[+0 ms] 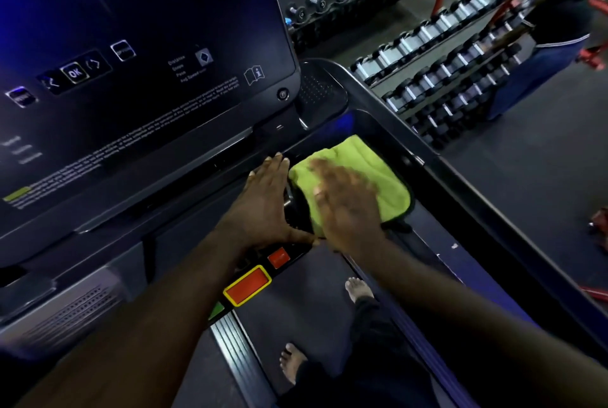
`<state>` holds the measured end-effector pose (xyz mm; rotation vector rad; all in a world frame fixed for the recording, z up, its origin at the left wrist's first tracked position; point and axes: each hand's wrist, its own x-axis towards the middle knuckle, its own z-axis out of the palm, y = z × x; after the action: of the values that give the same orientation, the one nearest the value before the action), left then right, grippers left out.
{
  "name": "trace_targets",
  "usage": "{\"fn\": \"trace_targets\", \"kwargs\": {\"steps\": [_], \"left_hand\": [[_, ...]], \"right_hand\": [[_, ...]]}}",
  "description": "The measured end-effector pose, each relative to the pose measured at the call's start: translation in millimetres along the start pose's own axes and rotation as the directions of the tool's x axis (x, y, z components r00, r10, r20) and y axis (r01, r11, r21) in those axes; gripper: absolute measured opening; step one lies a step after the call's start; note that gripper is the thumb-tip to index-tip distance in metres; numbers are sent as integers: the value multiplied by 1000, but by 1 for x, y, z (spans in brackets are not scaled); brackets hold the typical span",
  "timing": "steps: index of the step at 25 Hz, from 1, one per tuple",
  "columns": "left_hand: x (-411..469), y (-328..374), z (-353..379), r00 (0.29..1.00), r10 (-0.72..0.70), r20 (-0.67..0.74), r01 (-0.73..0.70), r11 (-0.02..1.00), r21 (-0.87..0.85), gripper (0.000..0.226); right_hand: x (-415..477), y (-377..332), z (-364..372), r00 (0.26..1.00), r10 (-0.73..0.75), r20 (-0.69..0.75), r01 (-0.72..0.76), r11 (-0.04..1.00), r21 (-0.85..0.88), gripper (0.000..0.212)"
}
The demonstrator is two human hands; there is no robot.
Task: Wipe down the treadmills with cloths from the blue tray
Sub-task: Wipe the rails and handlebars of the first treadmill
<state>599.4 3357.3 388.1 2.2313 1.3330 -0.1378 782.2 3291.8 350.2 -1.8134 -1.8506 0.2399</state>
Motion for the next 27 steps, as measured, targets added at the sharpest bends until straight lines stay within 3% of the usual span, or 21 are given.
{"fn": "trace_targets", "kwargs": {"steps": [1, 4, 9, 11, 14, 15, 16, 17, 18, 19, 20, 22, 23, 24, 25, 27], "left_hand": [[-1, 1, 0, 1000, 1, 0, -1, 1000, 15, 169], [-2, 5, -1, 1000, -6, -26, 6, 1000, 7, 165], [-5, 5, -2, 999, 9, -38, -9, 1000, -5, 165], [-6, 5, -2, 999, 7, -41, -8, 1000, -13, 166], [-6, 4, -1, 1000, 11, -25, -11, 1000, -13, 171], [-5, 4, 1, 999, 6, -32, -6, 1000, -9, 172], [-3, 4, 0, 1000, 7, -25, -7, 1000, -6, 172], [-2, 3, 0, 1000, 13, -16, -13, 1000, -3, 172], [-2, 1, 1, 1000, 14, -27, -15, 1000, -7, 172], [-4, 1, 1, 999, 12, -39, -12, 1000, -14, 172], [-5, 3, 0, 999, 18, -36, -18, 1000, -16, 171], [-3, 4, -3, 1000, 25, -13, -25, 999, -28, 172], [-3, 3, -4, 1000, 20, -8, -20, 999, -26, 172], [-4, 2, -3, 1000, 21, -5, -21, 1000, -18, 172], [-5, 3, -2, 1000, 23, -2, -23, 1000, -7, 172], [-4, 3, -2, 1000, 26, -3, -25, 1000, 4, 172]], "right_hand": [[7, 16, -8, 1000, 0, 0, 0, 1000, -1, 46], [25, 65, -32, 995, 9, 96, 13, 974, -227, 40], [6, -4, 8, 965, 231, -121, -254, 936, -245, 40], [0, -4, 13, 994, 60, -92, -85, 948, -307, 42], [19, 63, -16, 975, -190, 114, 216, 925, -311, 42], [30, 79, -27, 980, -174, 92, 194, 928, -318, 42], [34, 79, -27, 997, -71, 17, 73, 951, -299, 46], [31, 66, -18, 989, 108, -99, -129, 960, -249, 48], [24, 40, -3, 926, 303, -227, -346, 921, -181, 46], [17, 11, 18, 883, 361, -299, -417, 896, -151, 41], [11, -15, 28, 892, 323, -317, -388, 906, -169, 36], [4, -12, 25, 991, 52, -123, -78, 972, -221, 35], [15, 13, 8, 995, -91, 45, 100, 952, -290, 42], [32, 38, -15, 974, -140, 177, 194, 919, -344, 56], [47, 60, -28, 976, -111, 188, 174, 917, -359, 70], [45, 54, -28, 982, 179, 54, -155, 941, -302, 68]]}}
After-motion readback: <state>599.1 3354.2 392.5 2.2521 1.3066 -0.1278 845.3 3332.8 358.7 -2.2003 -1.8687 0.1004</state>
